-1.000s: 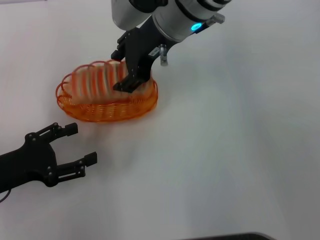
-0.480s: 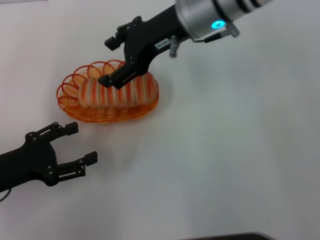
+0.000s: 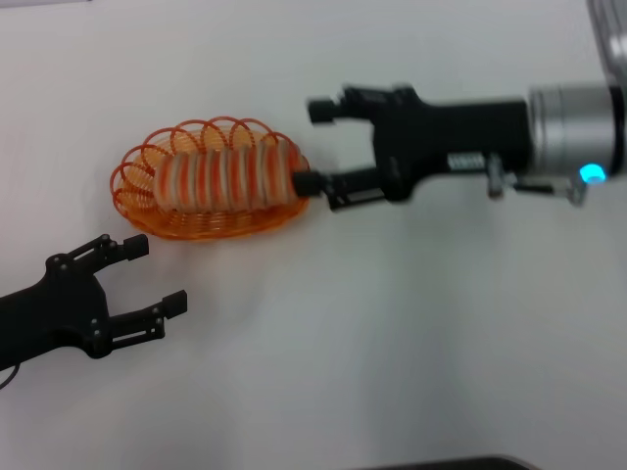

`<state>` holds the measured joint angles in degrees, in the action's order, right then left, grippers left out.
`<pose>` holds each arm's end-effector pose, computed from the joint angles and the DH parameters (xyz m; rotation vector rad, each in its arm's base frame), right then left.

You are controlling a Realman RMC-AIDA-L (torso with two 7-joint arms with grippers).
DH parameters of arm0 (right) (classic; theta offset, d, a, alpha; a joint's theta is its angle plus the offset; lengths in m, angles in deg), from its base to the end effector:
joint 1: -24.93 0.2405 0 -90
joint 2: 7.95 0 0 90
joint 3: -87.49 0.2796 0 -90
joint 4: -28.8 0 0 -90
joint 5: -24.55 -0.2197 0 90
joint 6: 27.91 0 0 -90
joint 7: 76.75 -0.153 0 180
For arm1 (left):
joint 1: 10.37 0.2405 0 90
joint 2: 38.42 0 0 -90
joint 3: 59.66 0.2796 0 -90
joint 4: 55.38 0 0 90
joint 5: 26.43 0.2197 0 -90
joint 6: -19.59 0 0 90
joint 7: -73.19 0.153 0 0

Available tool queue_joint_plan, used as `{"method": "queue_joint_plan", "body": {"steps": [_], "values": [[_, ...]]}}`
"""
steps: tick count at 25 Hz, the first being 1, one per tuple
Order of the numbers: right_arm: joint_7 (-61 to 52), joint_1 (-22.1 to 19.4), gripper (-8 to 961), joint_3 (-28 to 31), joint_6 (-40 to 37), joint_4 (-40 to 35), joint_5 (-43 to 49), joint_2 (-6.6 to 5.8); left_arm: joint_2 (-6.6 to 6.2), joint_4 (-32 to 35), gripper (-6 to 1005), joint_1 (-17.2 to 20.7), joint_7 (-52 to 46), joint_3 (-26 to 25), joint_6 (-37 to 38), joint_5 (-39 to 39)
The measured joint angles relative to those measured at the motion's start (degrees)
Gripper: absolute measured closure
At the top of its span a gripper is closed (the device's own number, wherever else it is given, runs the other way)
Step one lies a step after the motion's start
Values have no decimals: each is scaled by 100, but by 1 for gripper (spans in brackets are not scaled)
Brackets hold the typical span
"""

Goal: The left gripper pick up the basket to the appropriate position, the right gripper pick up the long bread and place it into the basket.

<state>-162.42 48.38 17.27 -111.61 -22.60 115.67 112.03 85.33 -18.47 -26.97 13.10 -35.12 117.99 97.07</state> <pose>0.2151 0.3371 -0.0444 -2.8401 0.4507 0.8490 -0.3467 0.2456 -0.0348 -2.6234 -0.6081 -0.7586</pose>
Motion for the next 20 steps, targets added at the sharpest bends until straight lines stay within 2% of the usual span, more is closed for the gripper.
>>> {"method": "queue_joint_plan", "body": {"steps": [3, 7, 14, 20], "values": [[464, -384, -3, -5, -124, 351, -56, 3, 0, -13, 106, -30, -18, -27, -4, -12], [1192, -616, -3, 42, -307, 966, -75, -15, 0, -115, 106, -71, -32, -84, -8, -25], [2257, -756, -2, 200, -341, 1836, -36, -45, -9, -126, 106, -122, -34, -206, -16, -29], [2539, -920, -2, 320, -280, 1996, 0, -65, -40, -93, 106, -89, -111, -264, -135, 87]]}}
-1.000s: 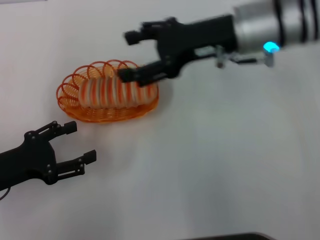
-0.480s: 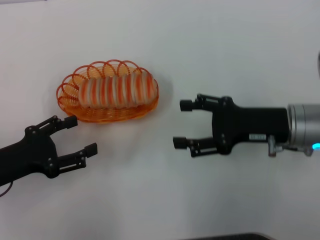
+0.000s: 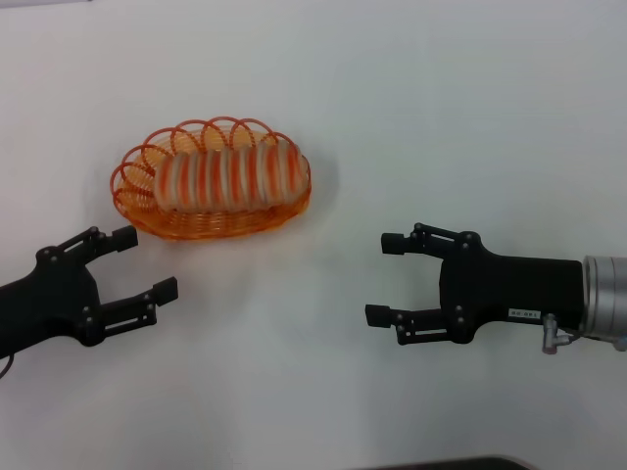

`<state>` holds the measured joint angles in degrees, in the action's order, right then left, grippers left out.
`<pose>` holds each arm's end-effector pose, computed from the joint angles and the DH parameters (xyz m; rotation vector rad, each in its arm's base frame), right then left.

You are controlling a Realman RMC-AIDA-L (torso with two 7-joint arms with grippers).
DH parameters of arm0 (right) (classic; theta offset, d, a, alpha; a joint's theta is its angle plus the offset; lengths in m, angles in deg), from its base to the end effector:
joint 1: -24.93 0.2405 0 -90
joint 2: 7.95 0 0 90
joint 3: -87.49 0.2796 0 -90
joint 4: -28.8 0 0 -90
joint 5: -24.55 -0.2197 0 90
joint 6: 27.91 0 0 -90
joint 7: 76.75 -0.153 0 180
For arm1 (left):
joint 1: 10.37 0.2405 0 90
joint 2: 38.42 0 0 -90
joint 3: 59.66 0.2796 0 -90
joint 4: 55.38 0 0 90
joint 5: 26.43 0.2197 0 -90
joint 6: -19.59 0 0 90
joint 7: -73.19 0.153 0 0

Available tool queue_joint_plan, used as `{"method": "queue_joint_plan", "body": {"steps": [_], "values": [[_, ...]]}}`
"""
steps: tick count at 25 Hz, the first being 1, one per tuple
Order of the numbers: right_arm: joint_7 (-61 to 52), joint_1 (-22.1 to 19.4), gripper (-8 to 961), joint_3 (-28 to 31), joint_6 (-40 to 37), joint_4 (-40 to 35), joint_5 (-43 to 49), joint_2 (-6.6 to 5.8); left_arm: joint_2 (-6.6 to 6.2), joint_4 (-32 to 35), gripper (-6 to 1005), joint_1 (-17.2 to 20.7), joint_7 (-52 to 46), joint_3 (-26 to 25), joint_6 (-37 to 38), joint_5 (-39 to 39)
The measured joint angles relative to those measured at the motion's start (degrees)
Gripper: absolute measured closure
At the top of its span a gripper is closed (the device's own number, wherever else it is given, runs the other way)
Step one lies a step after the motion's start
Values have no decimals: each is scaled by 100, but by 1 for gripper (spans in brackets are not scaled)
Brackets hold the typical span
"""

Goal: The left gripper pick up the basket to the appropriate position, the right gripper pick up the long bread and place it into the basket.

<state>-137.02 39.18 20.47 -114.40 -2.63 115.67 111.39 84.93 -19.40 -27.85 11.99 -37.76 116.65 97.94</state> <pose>0.3164 0.2529 -0.0758 -2.7678 0.5269 0.8126 -0.3512 0.2515 -0.0316 -2.5823 -0.6549 -0.7509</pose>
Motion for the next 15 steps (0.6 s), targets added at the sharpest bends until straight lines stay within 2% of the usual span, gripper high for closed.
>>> {"method": "queue_joint_plan", "body": {"steps": [15], "values": [[11, -36, -2, 302, 43, 21, 268, 1, 17, -44, 106, 51, -24, -46, -73, 122]]}}
